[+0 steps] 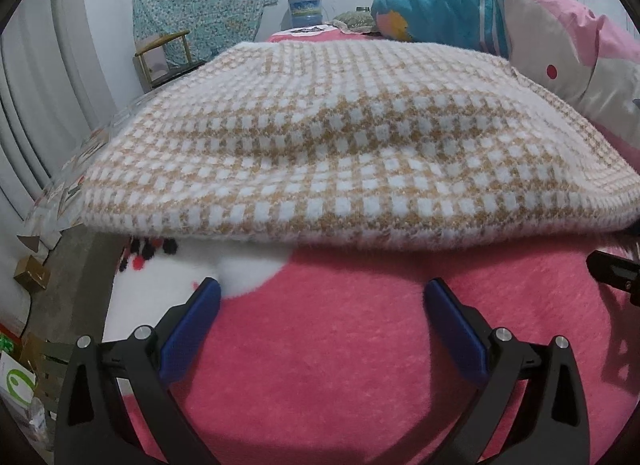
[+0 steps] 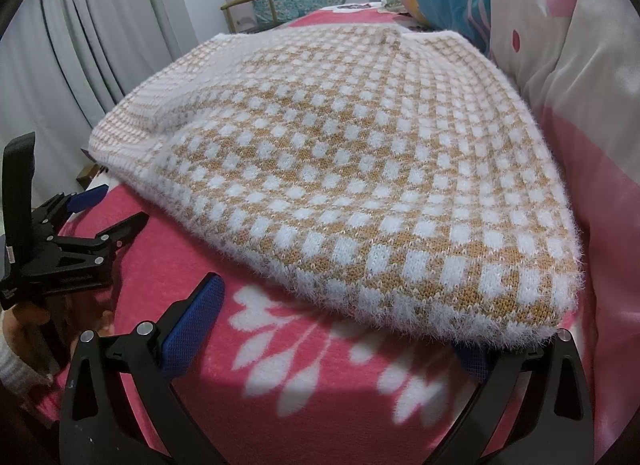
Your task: Fold large clothes
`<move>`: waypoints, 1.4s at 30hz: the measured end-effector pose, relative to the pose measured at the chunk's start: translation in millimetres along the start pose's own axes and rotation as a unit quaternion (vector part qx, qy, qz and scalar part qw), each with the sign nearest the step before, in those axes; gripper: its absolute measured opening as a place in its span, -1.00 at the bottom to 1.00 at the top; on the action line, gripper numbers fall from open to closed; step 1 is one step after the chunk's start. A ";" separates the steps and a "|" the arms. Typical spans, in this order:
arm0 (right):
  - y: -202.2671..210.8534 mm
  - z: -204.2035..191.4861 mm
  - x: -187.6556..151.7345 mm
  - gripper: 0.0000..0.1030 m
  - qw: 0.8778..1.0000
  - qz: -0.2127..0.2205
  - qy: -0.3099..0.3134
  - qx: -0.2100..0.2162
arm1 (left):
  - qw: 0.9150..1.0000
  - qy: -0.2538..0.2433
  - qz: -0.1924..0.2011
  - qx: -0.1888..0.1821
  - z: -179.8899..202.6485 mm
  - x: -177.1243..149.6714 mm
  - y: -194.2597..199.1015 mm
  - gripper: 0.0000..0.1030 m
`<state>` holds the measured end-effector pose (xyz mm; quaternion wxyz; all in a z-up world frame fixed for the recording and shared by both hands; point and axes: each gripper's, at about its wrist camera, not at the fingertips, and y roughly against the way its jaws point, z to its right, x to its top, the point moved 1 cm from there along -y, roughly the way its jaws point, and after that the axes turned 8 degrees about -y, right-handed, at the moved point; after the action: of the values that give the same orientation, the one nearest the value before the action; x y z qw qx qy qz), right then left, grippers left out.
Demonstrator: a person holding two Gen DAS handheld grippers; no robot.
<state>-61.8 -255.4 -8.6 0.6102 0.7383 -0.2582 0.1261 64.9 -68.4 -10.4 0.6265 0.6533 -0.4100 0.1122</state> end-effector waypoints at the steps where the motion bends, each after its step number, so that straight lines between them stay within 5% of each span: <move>1: -0.2 -0.2 0.0 0.87 1.000 0.000 0.000 0.001 | 1.000 -0.001 0.000 0.001 0.4 0.0 0.3 0.93; 42: 0.1 -0.1 -0.2 0.87 1.000 0.000 0.000 0.001 | 1.000 -0.007 0.003 0.008 1.3 -0.9 3.5 0.93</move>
<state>-62.1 -255.3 -8.6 0.6091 0.7390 -0.2584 0.1266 61.5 -68.8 -8.7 0.6179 0.6582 -0.4149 0.1130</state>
